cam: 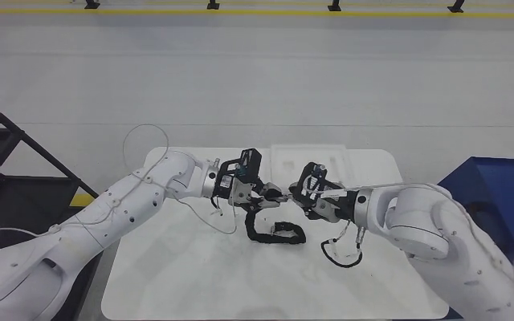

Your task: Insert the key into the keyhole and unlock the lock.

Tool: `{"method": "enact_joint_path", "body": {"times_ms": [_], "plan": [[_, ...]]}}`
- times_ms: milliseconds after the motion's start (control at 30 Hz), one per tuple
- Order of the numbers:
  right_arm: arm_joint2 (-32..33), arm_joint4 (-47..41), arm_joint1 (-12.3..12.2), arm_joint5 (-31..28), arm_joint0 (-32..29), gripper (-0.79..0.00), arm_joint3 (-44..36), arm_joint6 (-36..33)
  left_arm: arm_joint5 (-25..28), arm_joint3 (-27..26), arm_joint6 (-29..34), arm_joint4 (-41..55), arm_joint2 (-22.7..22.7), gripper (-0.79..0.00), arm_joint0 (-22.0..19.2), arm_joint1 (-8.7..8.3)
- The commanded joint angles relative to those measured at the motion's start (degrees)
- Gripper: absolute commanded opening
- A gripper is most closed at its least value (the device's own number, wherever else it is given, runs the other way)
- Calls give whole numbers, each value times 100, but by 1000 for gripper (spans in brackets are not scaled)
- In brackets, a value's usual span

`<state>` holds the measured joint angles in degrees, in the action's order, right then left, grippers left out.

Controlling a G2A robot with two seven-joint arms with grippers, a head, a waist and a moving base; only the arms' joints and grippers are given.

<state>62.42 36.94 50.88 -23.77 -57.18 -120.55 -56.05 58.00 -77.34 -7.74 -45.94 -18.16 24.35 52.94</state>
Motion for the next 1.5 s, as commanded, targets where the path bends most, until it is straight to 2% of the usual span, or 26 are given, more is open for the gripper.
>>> {"method": "enact_joint_path", "body": {"times_ms": [0,33,67,267,433,733,900,967,1033,1067,1167,1267,1367,1467], "plan": [[27,-154,-6,-13,17,-505,32,-122,0,18,-14,-60,-10,-785,20,13],[55,-154,-10,-2,31,-34,19,-163,0,30,-20,-93,-16,-785,28,21],[86,-203,-13,0,26,0,-1,-158,0,58,-9,-141,-21,-785,35,29],[386,-374,-62,-118,-86,0,-1,-134,-48,274,180,-444,-75,-785,127,116],[673,-510,-111,-203,-315,0,98,-6,-134,512,498,-620,29,-785,301,276],[1129,-642,-184,-126,-703,0,77,92,0,1122,890,-472,462,-785,554,761],[1200,-616,-202,-186,-806,0,85,147,0,1501,1155,-186,838,-785,576,1068],[1171,-586,-200,-239,-809,0,106,203,0,1602,1296,-130,842,-785,624,1185],[1110,-561,-193,-306,-802,0,157,283,0,1693,1421,-59,842,-456,668,1289],[1071,-567,-188,-365,-790,0,197,336,0,1728,1478,42,842,0,706,1337],[981,-462,-176,-311,-750,0,393,356,0,1851,1519,299,842,0,654,1432],[873,-548,-156,-247,-663,0,578,347,0,1914,1373,481,842,0,505,1445],[797,-654,-137,-347,-540,0,884,407,0,2009,969,578,842,0,169,1339],[730,-755,-118,-567,-399,0,1192,527,0,1920,537,503,836,0,-180,1158]]}}
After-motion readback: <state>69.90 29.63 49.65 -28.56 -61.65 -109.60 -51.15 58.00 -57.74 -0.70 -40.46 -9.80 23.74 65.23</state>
